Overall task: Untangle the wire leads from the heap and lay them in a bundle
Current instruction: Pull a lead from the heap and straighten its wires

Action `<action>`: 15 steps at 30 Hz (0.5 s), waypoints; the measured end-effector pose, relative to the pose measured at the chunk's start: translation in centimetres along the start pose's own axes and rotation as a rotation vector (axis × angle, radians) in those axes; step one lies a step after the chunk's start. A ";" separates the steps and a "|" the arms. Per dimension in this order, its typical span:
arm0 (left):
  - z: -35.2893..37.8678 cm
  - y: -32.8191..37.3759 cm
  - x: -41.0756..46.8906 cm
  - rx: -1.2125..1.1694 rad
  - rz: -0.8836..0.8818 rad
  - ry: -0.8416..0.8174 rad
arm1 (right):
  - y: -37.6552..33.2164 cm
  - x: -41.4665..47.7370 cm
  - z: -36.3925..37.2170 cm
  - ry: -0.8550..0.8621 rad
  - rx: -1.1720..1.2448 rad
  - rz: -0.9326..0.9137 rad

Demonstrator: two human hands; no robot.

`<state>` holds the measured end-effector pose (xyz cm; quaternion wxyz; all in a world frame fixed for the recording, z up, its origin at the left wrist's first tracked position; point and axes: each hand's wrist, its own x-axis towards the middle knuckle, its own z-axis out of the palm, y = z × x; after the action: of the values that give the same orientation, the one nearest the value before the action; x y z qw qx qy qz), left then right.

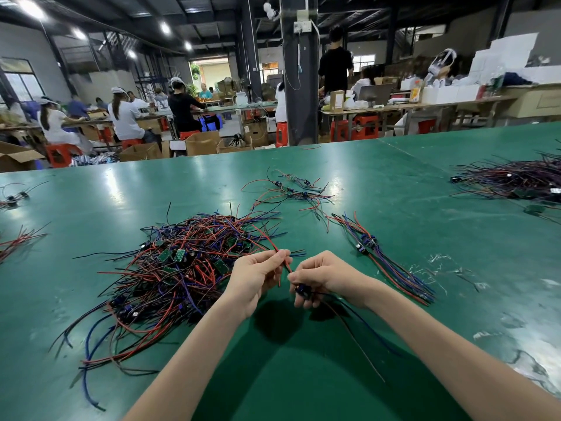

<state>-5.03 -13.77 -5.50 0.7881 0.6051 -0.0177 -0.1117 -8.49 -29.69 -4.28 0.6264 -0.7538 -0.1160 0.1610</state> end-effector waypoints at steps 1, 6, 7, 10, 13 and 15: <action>0.1 -0.1 0.0 0.002 -0.003 -0.003 | 0.0 0.0 0.0 0.009 0.001 -0.002; 0.3 -0.3 -0.1 0.017 0.007 -0.032 | 0.1 0.3 -0.1 0.081 0.039 0.002; 0.4 -0.3 -0.2 0.026 0.013 -0.041 | 0.1 0.3 -0.1 0.093 0.050 0.006; 0.7 -0.6 -0.4 0.036 0.030 -0.060 | 0.2 0.6 -0.2 0.156 0.108 0.015; 1.0 -0.7 -0.5 0.021 0.014 -0.083 | 0.3 1.0 -0.4 0.270 0.194 -0.001; 1.3 -0.8 -0.7 0.026 -0.005 -0.122 | 0.3 1.2 -0.7 0.333 0.234 -0.008</action>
<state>-6.05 -15.03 -5.90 0.7774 0.6072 -0.0654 -0.1502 -7.12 -29.98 -4.61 0.7208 -0.6917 0.0057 0.0438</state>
